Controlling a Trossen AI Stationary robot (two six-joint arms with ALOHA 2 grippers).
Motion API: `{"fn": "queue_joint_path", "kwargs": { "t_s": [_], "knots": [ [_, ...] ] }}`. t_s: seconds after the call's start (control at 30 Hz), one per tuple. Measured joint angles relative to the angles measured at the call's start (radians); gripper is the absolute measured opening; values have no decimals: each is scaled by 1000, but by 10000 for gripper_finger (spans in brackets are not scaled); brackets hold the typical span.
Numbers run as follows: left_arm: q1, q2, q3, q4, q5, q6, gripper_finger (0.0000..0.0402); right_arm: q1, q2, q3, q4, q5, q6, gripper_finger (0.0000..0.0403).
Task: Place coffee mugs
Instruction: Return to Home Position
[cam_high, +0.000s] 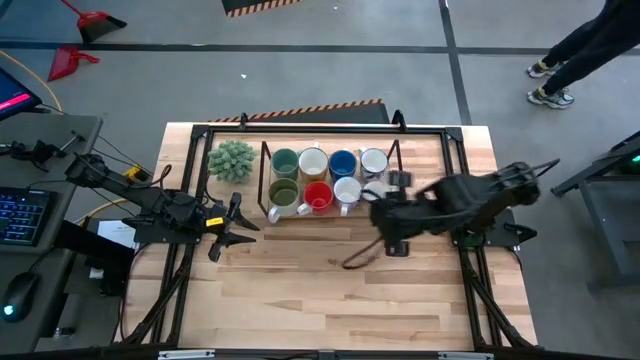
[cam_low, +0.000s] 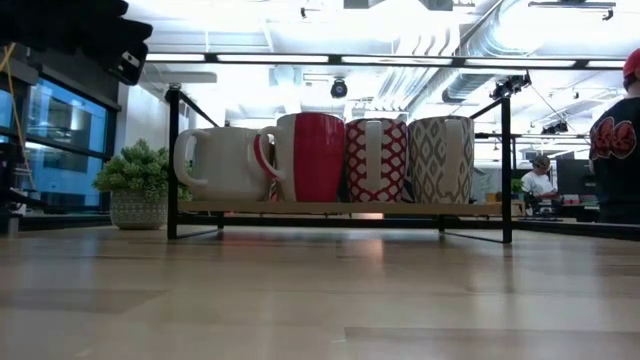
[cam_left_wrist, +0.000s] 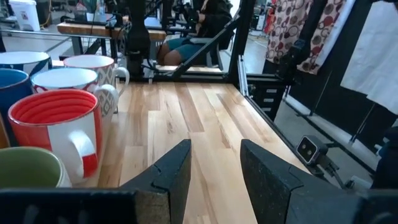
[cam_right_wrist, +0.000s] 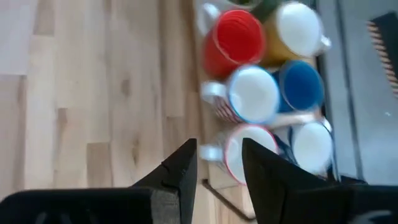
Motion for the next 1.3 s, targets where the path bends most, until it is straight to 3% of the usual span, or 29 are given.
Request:
{"fn": "queue_joint_path", "kwargs": {
  "t_s": [0.2,0.33,0.53,0.8,0.93,1.07,1.3],
  "knots": [
    [0,4,0,7,0,0,129,113,-288,-415,73,174,331,108],
    [0,5,0,7,-7,-34,129,188,-501,-777,334,235,464,108],
    [0,5,0,7,-26,-104,129,243,-758,-1191,740,238,463,108],
    [0,5,0,7,-113,-219,129,248,-1015,-1534,1175,225,167,108],
    [0,5,0,7,-152,-236,129,247,-1117,-1670,1372,158,-24,108],
    [0,5,0,18,-181,-235,129,246,-1210,-1777,1486,80,-161,108],
    [0,5,0,102,-230,-193,129,246,-1359,-1912,1681,46,-449,108]
  ]
}}
